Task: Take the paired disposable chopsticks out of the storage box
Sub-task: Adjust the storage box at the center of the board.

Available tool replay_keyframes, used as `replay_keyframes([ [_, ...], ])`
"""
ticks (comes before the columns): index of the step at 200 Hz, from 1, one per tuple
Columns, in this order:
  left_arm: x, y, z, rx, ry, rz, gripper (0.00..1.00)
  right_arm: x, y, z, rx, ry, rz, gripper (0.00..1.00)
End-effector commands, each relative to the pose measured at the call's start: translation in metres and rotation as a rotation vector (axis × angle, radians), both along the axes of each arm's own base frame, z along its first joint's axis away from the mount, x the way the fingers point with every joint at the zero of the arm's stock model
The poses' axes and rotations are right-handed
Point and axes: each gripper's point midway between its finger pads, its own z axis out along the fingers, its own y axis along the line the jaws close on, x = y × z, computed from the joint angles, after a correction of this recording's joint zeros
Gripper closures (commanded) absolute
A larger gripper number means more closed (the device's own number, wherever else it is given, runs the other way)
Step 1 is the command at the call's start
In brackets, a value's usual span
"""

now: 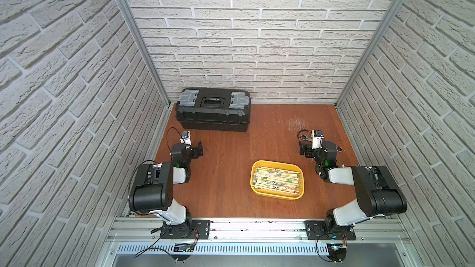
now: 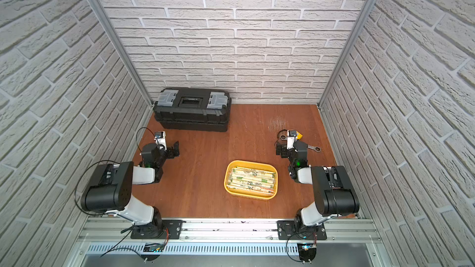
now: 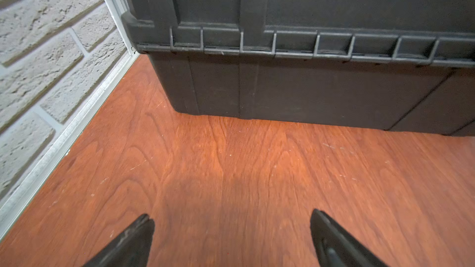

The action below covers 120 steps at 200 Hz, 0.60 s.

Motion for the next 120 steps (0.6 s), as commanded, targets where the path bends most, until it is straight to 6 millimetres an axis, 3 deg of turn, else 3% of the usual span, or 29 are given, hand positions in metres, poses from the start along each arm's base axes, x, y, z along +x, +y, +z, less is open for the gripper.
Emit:
replay_keyframes([
  [1, 0.0066, 0.0009, 0.0098, -0.007, -0.035, -0.016, 0.02, 0.0025, 0.0019, 0.0136, 0.001, -0.058, 0.010, 0.01],
  [120, 0.0077, 0.0061, 0.0092, -0.010, -0.026, 0.016, 0.02, 0.0031, -0.0037, 0.0169, 0.000, -0.067, -0.023, 0.01],
])
